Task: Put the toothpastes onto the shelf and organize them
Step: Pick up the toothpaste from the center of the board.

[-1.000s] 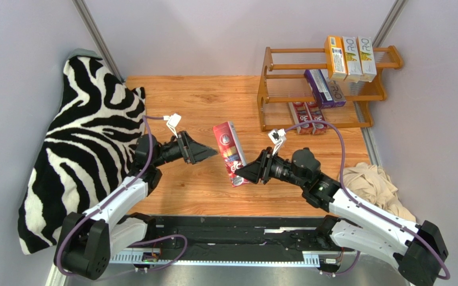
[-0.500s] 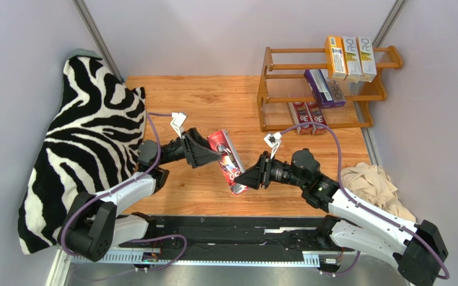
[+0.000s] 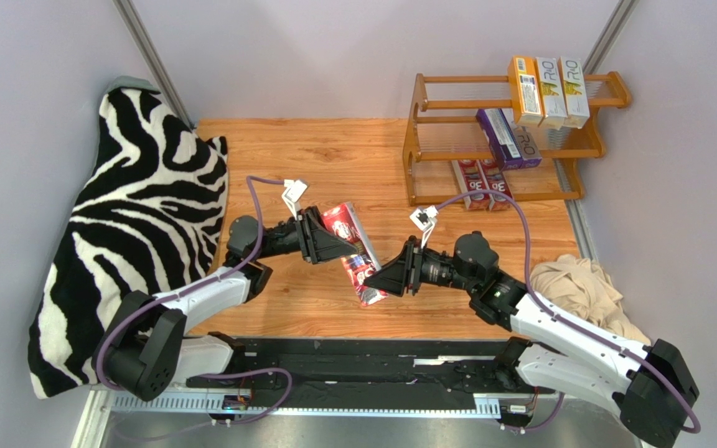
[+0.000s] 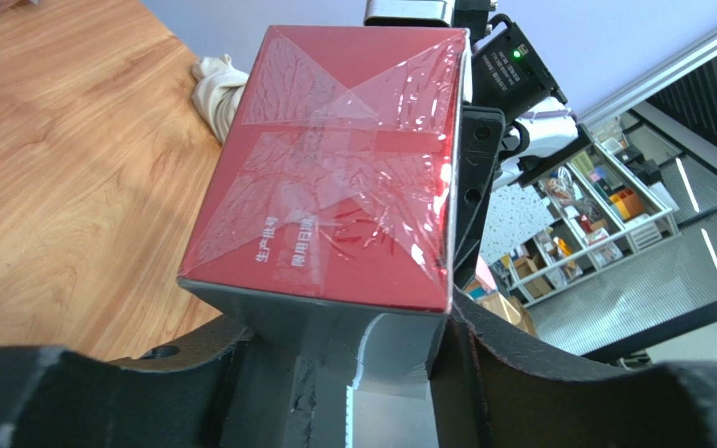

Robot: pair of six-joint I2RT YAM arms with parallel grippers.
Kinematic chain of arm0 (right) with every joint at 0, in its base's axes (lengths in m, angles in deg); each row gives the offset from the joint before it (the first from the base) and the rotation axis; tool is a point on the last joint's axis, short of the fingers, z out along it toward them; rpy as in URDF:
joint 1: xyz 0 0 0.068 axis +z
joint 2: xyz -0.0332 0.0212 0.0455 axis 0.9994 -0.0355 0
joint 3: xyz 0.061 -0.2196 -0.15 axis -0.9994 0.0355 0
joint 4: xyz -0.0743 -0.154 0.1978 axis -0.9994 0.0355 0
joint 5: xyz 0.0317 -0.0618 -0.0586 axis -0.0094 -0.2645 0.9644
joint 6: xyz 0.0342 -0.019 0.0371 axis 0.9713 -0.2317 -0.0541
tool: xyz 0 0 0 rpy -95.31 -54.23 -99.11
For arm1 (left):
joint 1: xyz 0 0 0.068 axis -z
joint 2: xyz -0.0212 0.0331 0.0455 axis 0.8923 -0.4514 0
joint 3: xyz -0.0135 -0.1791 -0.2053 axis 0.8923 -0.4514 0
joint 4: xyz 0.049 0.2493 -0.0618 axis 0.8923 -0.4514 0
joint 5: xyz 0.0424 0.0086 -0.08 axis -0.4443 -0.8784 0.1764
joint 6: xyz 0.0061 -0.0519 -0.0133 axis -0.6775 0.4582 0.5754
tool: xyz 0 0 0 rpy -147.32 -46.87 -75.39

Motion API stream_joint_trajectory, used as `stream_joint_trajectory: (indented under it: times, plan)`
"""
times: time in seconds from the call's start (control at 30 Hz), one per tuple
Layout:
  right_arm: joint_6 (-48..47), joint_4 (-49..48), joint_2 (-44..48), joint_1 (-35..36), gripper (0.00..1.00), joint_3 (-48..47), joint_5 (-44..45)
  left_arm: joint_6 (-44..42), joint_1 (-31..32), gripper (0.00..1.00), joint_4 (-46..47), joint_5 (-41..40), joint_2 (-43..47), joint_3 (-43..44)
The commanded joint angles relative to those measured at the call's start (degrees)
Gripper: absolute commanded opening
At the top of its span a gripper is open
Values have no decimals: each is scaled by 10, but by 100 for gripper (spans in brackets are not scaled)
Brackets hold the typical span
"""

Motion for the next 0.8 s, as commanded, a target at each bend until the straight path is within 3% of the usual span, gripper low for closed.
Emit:
stream_joint_trajectory:
  times: [0.0, 0.23, 0.5, 0.63, 0.77]
  plan:
    - [16, -57, -6, 0, 29, 0, -4, -19, 13, 53, 30, 9, 0, 25]
    - [19, -35, 17, 0, 37, 8, 40, -3, 15, 40, 37, -2, 8, 25]
    - [43, -36, 74, 0, 81, 34, 111, 57, 16, 37, 111, -57, 22, 7]
    - [68, -45, 124, 0, 93, 69, 163, 107, 16, 36, 173, -111, 26, -12]
    - [103, -128, 208, 4, 97, 135, 190, 120, 16, 35, 180, -139, 31, -17]
